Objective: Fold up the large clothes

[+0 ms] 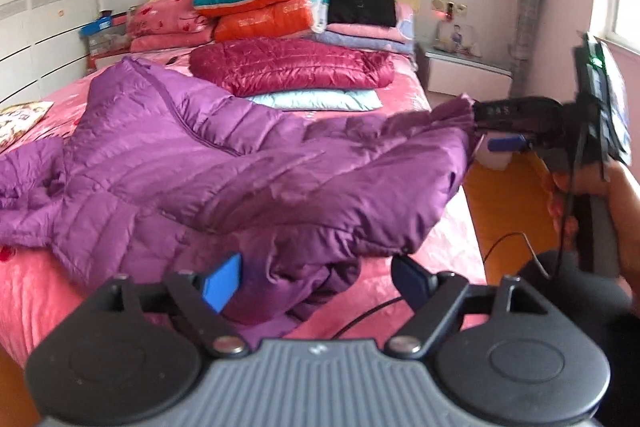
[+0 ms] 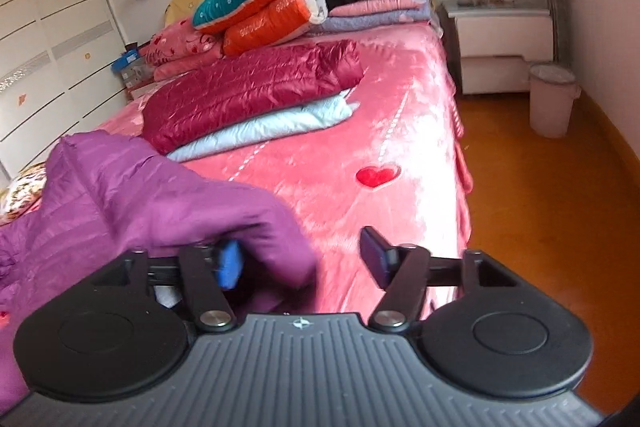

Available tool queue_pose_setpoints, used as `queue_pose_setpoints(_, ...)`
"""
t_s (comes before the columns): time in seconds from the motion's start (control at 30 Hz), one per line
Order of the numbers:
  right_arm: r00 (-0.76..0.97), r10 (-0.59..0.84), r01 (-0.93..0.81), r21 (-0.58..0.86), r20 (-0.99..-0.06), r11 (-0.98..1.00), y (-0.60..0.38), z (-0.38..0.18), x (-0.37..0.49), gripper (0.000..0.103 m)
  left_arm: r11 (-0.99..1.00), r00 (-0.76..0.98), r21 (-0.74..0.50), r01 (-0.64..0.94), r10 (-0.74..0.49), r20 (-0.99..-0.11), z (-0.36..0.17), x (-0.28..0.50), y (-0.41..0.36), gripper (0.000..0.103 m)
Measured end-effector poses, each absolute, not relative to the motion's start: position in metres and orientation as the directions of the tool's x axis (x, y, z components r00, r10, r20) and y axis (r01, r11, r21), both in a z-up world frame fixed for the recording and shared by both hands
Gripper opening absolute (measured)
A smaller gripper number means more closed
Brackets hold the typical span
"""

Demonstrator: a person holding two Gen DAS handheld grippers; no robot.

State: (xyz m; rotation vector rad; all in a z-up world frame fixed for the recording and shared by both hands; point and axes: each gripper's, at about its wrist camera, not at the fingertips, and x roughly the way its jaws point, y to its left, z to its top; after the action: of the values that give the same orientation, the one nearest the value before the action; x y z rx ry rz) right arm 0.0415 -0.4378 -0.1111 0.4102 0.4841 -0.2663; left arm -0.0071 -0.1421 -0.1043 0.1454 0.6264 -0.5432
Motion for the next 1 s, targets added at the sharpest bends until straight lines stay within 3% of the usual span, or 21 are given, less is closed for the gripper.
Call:
queue_pose_setpoints(0.13,0.842,-0.087,0.327,0.376,-0.532,0.867,-0.435,-0.124,0.028,0.096,0.878,0.734,0.016,0.479,-0.39,-0.556,-0.108,-0.004,-0.158,0.086)
queue_pose_setpoints(0.3,0.843,0.019,0.255,0.43,-0.538,0.866,-0.429,-0.121,0.017,0.098,0.922,0.816,0.07,0.382,-0.301,-0.493,-0.104,0.03,-0.158,0.095)
queue_pose_setpoints(0.57,0.81,0.282,-0.046,0.424,-0.514,0.905,-0.382,-0.126,0.022,0.099,0.969,0.869,0.07,0.239,-0.181,-0.46,-0.074,0.109,-0.134,0.097)
queue_pose_setpoints(0.77,0.776,0.434,-0.331,0.291,-0.457,0.898,-0.316,-0.121,0.03,0.101,0.978,0.877,0.041,0.207,-0.167,-0.45,-0.068,0.122,-0.113,0.098)
queue_pose_setpoints(1.0,0.769,0.474,-0.416,0.228,-0.428,0.88,-0.265,-0.13,0.063,0.101,0.978,0.872,-0.026,0.208,-0.197,-0.449,-0.067,0.121,-0.09,0.099)
